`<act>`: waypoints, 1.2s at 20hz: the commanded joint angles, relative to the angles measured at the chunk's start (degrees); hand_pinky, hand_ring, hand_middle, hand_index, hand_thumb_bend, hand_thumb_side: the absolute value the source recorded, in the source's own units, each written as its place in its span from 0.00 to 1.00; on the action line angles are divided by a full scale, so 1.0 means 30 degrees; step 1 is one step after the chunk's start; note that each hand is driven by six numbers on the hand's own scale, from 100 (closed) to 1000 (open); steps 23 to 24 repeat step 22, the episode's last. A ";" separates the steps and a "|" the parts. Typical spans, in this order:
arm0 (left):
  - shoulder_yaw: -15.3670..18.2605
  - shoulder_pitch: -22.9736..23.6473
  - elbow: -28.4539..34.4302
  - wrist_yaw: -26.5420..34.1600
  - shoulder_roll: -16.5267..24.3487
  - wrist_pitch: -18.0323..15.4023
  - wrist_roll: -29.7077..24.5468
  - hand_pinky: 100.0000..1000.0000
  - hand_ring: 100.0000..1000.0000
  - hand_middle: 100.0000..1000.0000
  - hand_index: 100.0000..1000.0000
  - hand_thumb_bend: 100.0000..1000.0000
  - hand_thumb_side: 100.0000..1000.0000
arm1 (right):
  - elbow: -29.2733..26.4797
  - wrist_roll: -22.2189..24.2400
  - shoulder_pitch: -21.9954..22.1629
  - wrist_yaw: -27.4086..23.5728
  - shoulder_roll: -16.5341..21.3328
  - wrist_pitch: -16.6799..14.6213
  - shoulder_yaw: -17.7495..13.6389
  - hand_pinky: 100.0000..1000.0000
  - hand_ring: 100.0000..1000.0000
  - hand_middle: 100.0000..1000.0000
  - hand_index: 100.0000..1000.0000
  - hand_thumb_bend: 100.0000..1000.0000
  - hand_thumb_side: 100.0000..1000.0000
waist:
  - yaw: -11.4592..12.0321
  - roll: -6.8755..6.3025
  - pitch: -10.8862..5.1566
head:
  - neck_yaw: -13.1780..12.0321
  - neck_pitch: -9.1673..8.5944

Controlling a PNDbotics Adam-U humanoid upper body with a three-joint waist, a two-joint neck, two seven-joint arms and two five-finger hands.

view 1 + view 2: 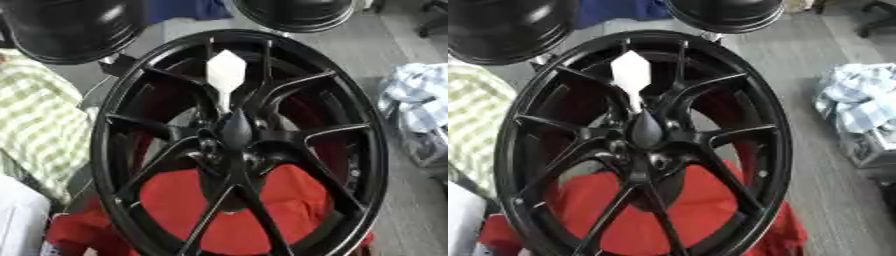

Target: Pull the pin out of the wheel hub.

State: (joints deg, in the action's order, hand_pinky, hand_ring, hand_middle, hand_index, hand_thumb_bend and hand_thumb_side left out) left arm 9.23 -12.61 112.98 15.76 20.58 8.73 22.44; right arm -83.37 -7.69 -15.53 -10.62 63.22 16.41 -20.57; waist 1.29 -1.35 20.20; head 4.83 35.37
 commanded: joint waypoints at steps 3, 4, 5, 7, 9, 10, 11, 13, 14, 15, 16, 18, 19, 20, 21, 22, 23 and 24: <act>0.0214 -0.0099 0.0365 0.0035 0.0351 -0.0043 0.0081 0.75 0.57 0.55 0.69 0.72 0.41 | -0.0202 -0.0919 -0.0220 -0.0538 0.0548 -0.0078 -0.0355 0.79 0.86 0.84 0.84 0.26 0.45 | 0.0048 0.0112 -0.0288 | -0.0017 -0.0315; 0.0206 -0.0110 0.0373 0.0034 0.0351 -0.0041 0.0075 0.75 0.57 0.55 0.69 0.72 0.41 | -0.0419 -0.1093 -0.0318 -0.0742 0.0538 -0.0201 -0.0304 0.79 0.84 0.81 0.83 0.24 0.45 | 0.0061 0.0114 -0.0289 | -0.0014 -0.0302; 0.0197 -0.0125 0.0378 0.0034 0.0346 -0.0036 0.0065 0.75 0.57 0.55 0.69 0.72 0.41 | -0.0754 -0.1248 -0.0429 -0.0970 0.0535 -0.0372 -0.0189 0.78 0.83 0.80 0.83 0.23 0.45 | 0.0074 0.0111 -0.0291 | 0.0001 -0.0282; 0.0176 -0.0153 0.0397 0.0031 0.0352 -0.0035 0.0039 0.75 0.57 0.55 0.69 0.72 0.41 | -0.1628 -0.1420 -0.0690 -0.1242 0.0560 -0.0773 0.0153 0.78 0.79 0.75 0.81 0.22 0.43 | 0.0118 0.0101 -0.0304 | 0.0057 -0.0224; 0.0131 -0.0192 0.0416 0.0042 0.0342 -0.0031 -0.0006 0.75 0.57 0.55 0.69 0.71 0.40 | -0.2837 -0.1261 -0.1227 -0.1828 0.0304 -0.1410 0.0734 0.77 0.77 0.71 0.78 0.19 0.42 | 0.0205 0.0092 -0.0340 | 0.0219 -0.0164; 0.0105 -0.0210 0.0419 0.0051 0.0322 -0.0025 -0.0031 0.75 0.57 0.55 0.69 0.71 0.40 | -0.3359 -0.1112 -0.1535 -0.2228 0.0160 -0.1665 0.1035 0.76 0.76 0.70 0.77 0.17 0.40 | 0.0254 0.0083 -0.0359 | 0.0308 -0.0156; 0.0070 -0.0226 0.0421 0.0063 0.0297 -0.0016 -0.0066 0.75 0.57 0.55 0.69 0.71 0.40 | -0.3894 -0.0916 -0.1949 -0.2610 -0.0030 -0.1904 0.1393 0.76 0.76 0.70 0.77 0.17 0.40 | 0.0312 0.0069 -0.0377 | 0.0402 -0.0166; 0.0034 -0.0259 0.0429 0.0081 0.0273 -0.0011 -0.0113 0.75 0.57 0.55 0.69 0.71 0.40 | -0.4815 -0.0531 -0.2783 -0.3112 -0.0443 -0.2187 0.2098 0.76 0.74 0.68 0.76 0.16 0.40 | 0.0433 0.0029 -0.0401 | 0.0560 -0.0190; 0.0025 -0.0267 0.0435 0.0090 0.0273 -0.0012 -0.0128 0.75 0.57 0.55 0.69 0.71 0.40 | -0.5220 -0.0341 -0.3177 -0.3254 -0.0693 -0.2230 0.2443 0.75 0.74 0.68 0.75 0.15 0.40 | 0.0477 0.0008 -0.0413 | 0.0614 -0.0187; 0.0016 -0.0276 0.0444 0.0097 0.0272 -0.0015 -0.0141 0.75 0.57 0.55 0.69 0.71 0.40 | -0.5607 -0.0166 -0.3538 -0.3328 -0.0942 -0.2222 0.2780 0.75 0.73 0.67 0.75 0.15 0.40 | 0.0516 -0.0015 -0.0421 | 0.0652 -0.0194; 0.0007 -0.0288 0.0455 0.0104 0.0269 -0.0018 -0.0153 0.75 0.57 0.55 0.69 0.71 0.40 | -0.5939 -0.0027 -0.3834 -0.3349 -0.1168 -0.2173 0.3061 0.75 0.73 0.67 0.74 0.15 0.40 | 0.0552 -0.0033 -0.0424 | 0.0672 -0.0201; -0.0010 -0.0318 0.0472 0.0114 0.0250 -0.0021 -0.0175 0.75 0.57 0.55 0.69 0.71 0.40 | -0.6600 0.0262 -0.4382 -0.3315 -0.1703 -0.2038 0.3609 0.75 0.74 0.68 0.75 0.14 0.41 | 0.0602 -0.0060 -0.0432 | 0.0671 -0.0176; -0.0020 -0.0324 0.0466 0.0118 0.0230 -0.0018 -0.0188 0.75 0.57 0.55 0.69 0.71 0.40 | -0.6868 0.0507 -0.4696 -0.3377 -0.2106 -0.1850 0.3913 0.75 0.74 0.69 0.76 0.13 0.42 | 0.0606 -0.0072 -0.0439 | 0.0666 -0.0161; -0.0032 -0.0337 0.0444 0.0129 0.0204 -0.0008 -0.0201 0.75 0.57 0.55 0.69 0.71 0.40 | -0.7070 0.0767 -0.4972 -0.3464 -0.2456 -0.1626 0.4167 0.75 0.74 0.69 0.76 0.13 0.43 | 0.0611 -0.0088 -0.0442 | 0.0659 -0.0156; -0.0052 -0.0362 0.0410 0.0151 0.0173 0.0003 -0.0220 0.75 0.57 0.55 0.69 0.71 0.40 | -0.7239 0.1015 -0.5229 -0.3542 -0.2771 -0.1427 0.4384 0.75 0.74 0.69 0.76 0.13 0.43 | 0.0618 -0.0110 -0.0442 | 0.0644 -0.0157; -0.0070 -0.0380 0.0393 0.0165 0.0152 0.0000 -0.0245 0.75 0.57 0.55 0.69 0.71 0.40 | -0.7374 0.1192 -0.5426 -0.3542 -0.3008 -0.1301 0.4556 0.75 0.74 0.68 0.76 0.12 0.43 | 0.0625 -0.0132 -0.0440 | 0.0616 -0.0158; -0.0070 -0.0380 0.0393 0.0165 0.0152 0.0000 -0.0245 0.75 0.57 0.55 0.69 0.71 0.40 | -0.7374 0.1192 -0.5426 -0.3542 -0.3008 -0.1301 0.4556 0.75 0.74 0.68 0.76 0.12 0.43 | 0.0625 -0.0132 -0.0440 | 0.0616 -0.0158; -0.0070 -0.0380 0.0393 0.0165 0.0152 0.0000 -0.0245 0.75 0.57 0.55 0.69 0.71 0.40 | -0.7374 0.1192 -0.5426 -0.3542 -0.3008 -0.1301 0.4556 0.75 0.74 0.68 0.76 0.12 0.43 | 0.0625 -0.0132 -0.0440 | 0.0616 -0.0158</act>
